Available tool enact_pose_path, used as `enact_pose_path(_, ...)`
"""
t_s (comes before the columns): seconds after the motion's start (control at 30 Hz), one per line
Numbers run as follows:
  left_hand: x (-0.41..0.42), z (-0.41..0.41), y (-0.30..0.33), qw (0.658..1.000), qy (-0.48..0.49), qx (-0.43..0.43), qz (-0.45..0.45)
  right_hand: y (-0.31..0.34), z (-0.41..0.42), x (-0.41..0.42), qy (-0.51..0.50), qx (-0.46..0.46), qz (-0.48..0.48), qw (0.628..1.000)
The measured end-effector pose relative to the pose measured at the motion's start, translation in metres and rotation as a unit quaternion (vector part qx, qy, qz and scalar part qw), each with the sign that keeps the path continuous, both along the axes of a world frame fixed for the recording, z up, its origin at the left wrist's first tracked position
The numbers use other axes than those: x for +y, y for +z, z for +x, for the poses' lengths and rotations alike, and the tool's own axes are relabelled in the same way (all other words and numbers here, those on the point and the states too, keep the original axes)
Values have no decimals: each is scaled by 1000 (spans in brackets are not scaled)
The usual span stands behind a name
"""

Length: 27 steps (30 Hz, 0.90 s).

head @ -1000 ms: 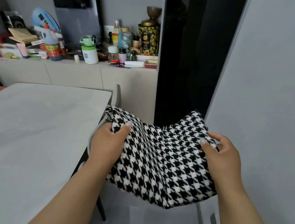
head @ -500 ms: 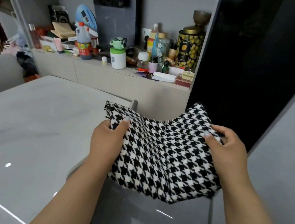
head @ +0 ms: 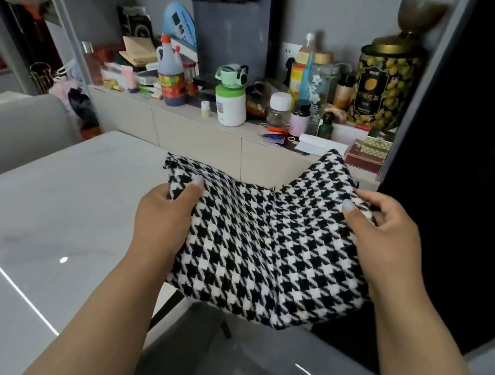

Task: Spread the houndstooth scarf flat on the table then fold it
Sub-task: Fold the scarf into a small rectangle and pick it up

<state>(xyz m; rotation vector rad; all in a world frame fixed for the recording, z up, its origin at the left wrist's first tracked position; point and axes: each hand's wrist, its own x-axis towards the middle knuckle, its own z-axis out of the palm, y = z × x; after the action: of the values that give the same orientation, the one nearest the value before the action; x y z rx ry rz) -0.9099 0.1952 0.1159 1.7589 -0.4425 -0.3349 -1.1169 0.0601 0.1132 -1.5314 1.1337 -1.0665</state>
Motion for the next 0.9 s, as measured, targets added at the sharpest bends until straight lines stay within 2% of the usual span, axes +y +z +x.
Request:
enact_pose_path(0.47, -84, 185, 16, 999, 19, 26, 13, 15, 182, -90, 40, 19, -7, 999)
enact_pose_path(0.67, -109, 246, 2, 995, -17, -22, 96, -10, 232, -111, 118, 114, 14, 986)
enact_pose_path(0.9, -133, 304, -50, 971, -48, -55, 229, -58, 268, -138, 213, 215, 57, 951)
